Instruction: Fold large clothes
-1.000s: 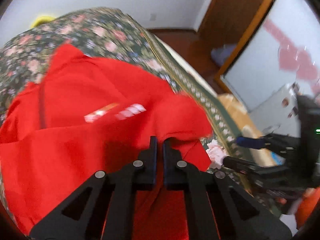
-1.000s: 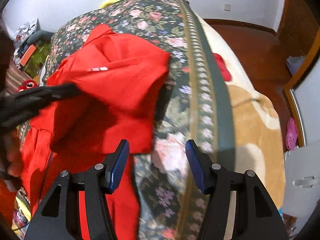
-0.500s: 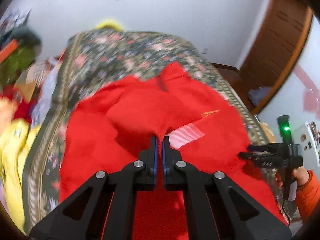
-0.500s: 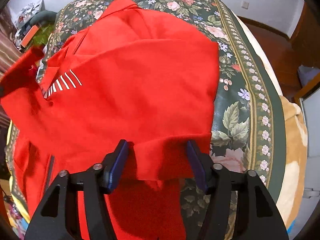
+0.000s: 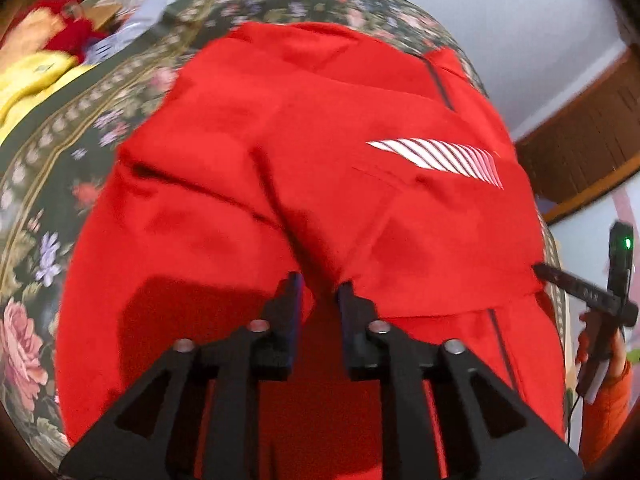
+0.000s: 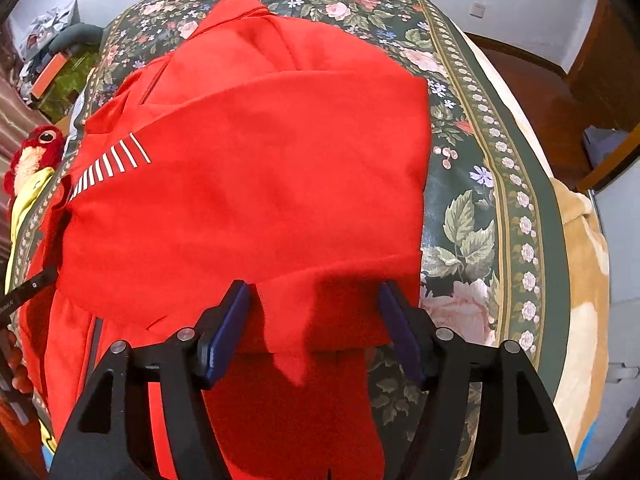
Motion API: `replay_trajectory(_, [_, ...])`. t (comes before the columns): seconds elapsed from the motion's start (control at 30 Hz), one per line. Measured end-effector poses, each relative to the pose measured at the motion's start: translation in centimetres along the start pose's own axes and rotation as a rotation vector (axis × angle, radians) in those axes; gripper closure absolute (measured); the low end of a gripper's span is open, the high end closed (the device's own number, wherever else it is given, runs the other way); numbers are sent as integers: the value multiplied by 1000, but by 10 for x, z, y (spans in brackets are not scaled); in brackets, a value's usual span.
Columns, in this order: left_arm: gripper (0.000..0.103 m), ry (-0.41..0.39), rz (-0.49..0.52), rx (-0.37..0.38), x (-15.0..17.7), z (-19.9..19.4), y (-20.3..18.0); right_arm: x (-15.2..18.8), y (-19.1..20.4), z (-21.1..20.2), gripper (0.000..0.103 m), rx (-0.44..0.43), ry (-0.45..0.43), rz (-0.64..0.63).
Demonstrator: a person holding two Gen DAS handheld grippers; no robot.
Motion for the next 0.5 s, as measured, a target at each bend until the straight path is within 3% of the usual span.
replay_trajectory(0.03, [72, -7, -26, 13, 1, -1, 6, 0, 0, 0, 38, 3, -2, 1])
replay_trajectory(0.2, [76, -20, -126, 104, 10, -7, 41, 1, -1, 2, 36, 12, -9, 4])
replay_trajectory(0.5, [77, -33, -60, -37, 15, -18, 42, 1, -4, 1, 34, -3, 13, 38])
Point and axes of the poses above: each gripper's, at about its wrist camera, not at the fingertips, and z roughly the way its jaws point, y to its left, x to its underside, the point moved 4 cm from there along z, roughly the way its jaws point, and after that the axes turned 12 degrees about y, right-handed, at the moved point
